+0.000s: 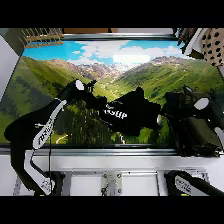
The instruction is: Fold the clothes and pants, and hang the long-sleeved shirts on hangers.
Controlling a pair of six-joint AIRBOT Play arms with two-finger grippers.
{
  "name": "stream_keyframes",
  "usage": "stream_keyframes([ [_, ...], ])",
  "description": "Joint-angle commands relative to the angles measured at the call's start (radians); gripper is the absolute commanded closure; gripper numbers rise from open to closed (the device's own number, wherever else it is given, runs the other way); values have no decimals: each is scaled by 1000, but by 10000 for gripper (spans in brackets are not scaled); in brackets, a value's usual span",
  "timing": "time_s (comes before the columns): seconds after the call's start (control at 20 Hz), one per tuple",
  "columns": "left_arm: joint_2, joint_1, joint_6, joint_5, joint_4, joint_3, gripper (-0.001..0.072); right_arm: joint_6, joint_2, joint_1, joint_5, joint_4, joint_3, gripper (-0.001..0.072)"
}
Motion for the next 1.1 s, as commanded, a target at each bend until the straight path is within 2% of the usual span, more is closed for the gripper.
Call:
stream_keyframes([
  [0.0,-2,5,14,-1,-10,1,700,-47,-135,-19,-76,102,0,121],
  [0.5,-2,18,14,2,-10,1,700,-47,-218,105,-313,232,1,134],
  [0.55,-2,18,14,2,-9,1,700,-48,-223,113,-330,233,1,268],
  [0.6,0,20,14,2,-8,1,700,-48,-224,119,-352,231,1,484],
  [0.7,31,39,14,17,0,1,701,-57,-207,119,-376,226,14,684],
  [0.8,111,79,14,25,53,26,701,-127,-138,116,-338,195,77,701],
  [0.9,219,127,14,-8,128,122,701,-187,-27,117,-228,164,198,702],
  [1.05,407,182,33,-63,154,302,701,-200,188,119,-84,169,365,702],
])
